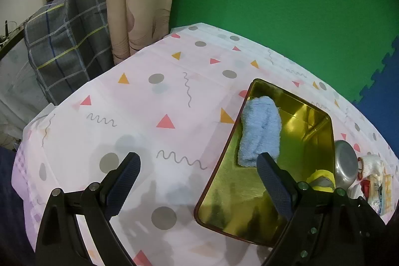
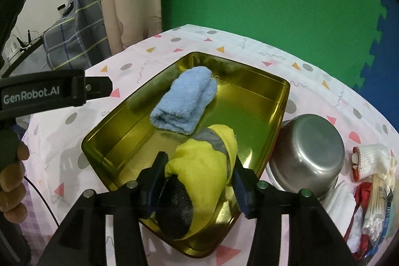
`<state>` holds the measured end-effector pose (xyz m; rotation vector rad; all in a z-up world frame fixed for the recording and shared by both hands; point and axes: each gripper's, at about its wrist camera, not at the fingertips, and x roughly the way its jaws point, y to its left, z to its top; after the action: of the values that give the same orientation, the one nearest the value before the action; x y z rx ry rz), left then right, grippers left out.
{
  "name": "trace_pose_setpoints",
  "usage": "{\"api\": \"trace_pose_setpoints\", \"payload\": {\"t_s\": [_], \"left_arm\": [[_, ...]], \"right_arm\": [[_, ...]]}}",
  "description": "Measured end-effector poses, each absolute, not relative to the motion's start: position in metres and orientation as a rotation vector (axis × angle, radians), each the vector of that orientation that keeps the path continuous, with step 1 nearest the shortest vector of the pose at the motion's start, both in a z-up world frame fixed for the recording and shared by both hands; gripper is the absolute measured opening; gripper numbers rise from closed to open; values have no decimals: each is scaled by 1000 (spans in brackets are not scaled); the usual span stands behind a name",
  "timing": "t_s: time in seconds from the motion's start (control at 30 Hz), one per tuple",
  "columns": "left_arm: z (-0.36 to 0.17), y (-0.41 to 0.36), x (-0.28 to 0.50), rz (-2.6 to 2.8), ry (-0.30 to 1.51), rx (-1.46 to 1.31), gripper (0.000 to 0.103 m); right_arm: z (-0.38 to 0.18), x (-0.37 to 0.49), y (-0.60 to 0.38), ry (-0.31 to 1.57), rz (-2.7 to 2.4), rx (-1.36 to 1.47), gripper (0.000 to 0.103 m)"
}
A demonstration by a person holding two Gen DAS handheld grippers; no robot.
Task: Organize soft objects
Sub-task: 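Carry the yellow padded object into the tin box and open the right tool, then grasp the black-and-blue protein bag with the right tool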
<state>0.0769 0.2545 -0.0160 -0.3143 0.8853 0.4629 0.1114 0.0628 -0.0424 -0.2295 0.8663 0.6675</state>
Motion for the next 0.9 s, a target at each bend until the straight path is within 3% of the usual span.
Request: {"api": "trace_pose_setpoints", "payload": {"t_s": [0.43,0.9], "left_arm": [[-14,241,81,433,882,-282,93],[-12,194,84,337,886,-185,93]], "right_arm": [[-30,105,45,822,652,-180,59],[-25,90,-81,812,435,-69,59]]}}
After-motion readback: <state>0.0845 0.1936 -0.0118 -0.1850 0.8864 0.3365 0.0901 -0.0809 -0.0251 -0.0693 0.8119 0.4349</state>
